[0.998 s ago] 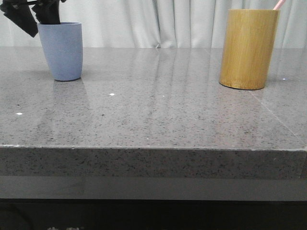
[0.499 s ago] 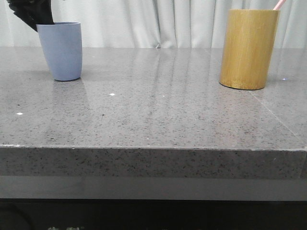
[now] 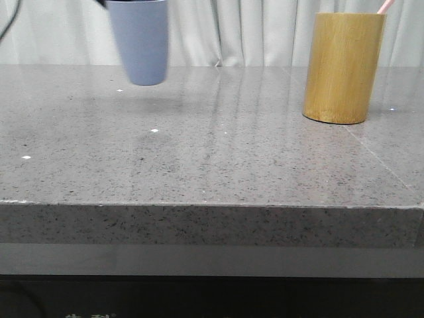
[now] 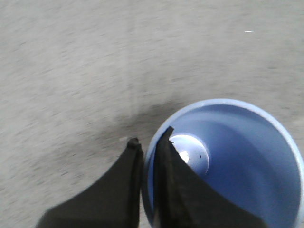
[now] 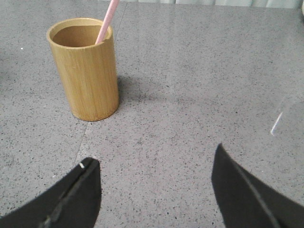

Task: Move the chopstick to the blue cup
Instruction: 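Lift the blue cup with the left gripper and carry it toward the bamboo holder, then set the blue cup down, open the left gripper and withdraw upward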

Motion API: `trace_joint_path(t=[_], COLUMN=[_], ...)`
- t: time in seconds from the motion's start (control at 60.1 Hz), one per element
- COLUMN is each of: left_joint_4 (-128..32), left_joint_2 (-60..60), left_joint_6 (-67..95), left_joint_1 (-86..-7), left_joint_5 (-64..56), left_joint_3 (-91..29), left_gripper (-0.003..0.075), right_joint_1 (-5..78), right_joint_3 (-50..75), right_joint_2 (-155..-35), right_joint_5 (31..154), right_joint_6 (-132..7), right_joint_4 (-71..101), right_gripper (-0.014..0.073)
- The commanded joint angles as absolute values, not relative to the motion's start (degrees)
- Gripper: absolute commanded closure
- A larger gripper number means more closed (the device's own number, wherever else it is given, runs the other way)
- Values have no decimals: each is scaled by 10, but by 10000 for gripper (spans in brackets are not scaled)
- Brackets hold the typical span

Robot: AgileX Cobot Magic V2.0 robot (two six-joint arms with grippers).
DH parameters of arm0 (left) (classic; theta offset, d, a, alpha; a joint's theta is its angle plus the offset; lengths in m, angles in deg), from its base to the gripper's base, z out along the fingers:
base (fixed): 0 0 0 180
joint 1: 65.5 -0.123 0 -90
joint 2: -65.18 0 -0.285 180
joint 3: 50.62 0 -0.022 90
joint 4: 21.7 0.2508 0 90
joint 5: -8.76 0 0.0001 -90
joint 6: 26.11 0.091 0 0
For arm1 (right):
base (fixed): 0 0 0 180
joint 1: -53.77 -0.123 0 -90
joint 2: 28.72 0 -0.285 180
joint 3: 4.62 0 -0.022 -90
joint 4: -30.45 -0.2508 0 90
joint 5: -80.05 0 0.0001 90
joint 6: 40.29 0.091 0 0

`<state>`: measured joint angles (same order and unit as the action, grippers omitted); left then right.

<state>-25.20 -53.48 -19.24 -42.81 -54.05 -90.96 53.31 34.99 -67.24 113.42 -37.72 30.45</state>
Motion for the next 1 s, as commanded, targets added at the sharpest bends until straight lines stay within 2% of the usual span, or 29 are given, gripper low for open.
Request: trace_joint_path(t=[0.0, 0.266, 0.881, 0.981], left_joint_4=[-261, -260, -262, -262], left_joint_2=[-505, -529, -554, -554], left_joint_6=[-189, -183, -182, -182], left_joint_1=[-395, -345, -344, -344], left_joint_5=[-500, -468, -500, -500], left_joint_3=[-932, -932, -932, -932], left_gripper=[739, 739, 738, 701], right_joint_1=[536, 536, 536, 536], right_joint_3=[330, 330, 330, 330], right_joint_2=[-679, -679, -679, -679], right_joint_5=[1095, 1101, 1102, 1102], right_joint_6=[-381, -381, -381, -381], right_joint_4=[310, 310, 310, 310], right_gripper=[87, 87, 87, 87])
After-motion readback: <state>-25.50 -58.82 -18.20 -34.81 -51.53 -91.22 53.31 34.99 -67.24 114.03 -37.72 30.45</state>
